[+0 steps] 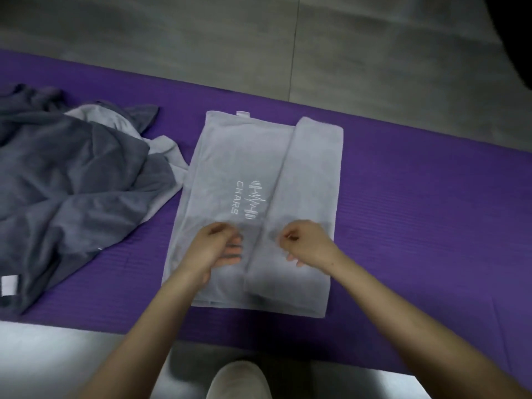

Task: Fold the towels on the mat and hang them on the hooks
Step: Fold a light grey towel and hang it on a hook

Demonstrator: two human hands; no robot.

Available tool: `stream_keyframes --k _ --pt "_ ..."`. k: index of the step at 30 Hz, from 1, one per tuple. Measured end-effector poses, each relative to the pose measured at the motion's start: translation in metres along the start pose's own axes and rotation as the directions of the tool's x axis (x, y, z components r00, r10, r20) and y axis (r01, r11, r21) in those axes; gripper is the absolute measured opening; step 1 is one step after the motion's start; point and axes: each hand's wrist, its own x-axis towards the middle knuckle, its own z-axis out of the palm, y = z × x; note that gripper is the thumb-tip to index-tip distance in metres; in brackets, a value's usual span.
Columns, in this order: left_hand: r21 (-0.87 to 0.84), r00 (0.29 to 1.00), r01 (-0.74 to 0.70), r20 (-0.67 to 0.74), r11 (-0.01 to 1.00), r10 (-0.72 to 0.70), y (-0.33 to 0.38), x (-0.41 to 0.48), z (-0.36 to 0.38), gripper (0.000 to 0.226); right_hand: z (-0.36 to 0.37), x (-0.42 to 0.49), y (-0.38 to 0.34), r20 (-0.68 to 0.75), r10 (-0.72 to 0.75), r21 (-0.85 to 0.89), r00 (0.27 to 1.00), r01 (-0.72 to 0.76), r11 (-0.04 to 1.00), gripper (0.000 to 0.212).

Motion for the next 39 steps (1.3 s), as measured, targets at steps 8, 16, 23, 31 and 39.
stream_keyframes --k 8,16,23,31,39 --pt "0.238 0.997 -0.071 -0.011 0.969 0.076 -0.001 0.021 0.021 0.014 -0.062 0.109 -0.032 -0.579 -0.019 -0.117 0.815 -0.060 0.991 0.030" --pt "0.375 0.988 -0.123 -0.045 0.919 0.151 -0.013 0.033 0.031 0.008 -0.065 0.190 -0.041 -0.616 0.193 0.061 0.764 -0.198 0.978 0.059" --pt "0.600 0.946 -0.212 -0.071 0.771 0.315 -0.019 0.039 0.033 0.028 -0.057 0.208 -0.029 -0.705 0.240 0.161 0.668 -0.178 0.971 0.032" --pt "0.541 0.965 -0.211 -0.019 0.814 0.262 -0.018 0.035 0.033 0.017 -0.073 0.184 -0.021 -0.660 0.314 0.634 0.682 0.281 0.721 0.024" --pt "0.033 0.979 -0.204 -0.013 0.978 0.205 -0.002 -0.017 -0.020 0.010 -0.064 0.154 -0.105 -0.625 0.045 0.608 0.779 0.450 0.654 0.023"
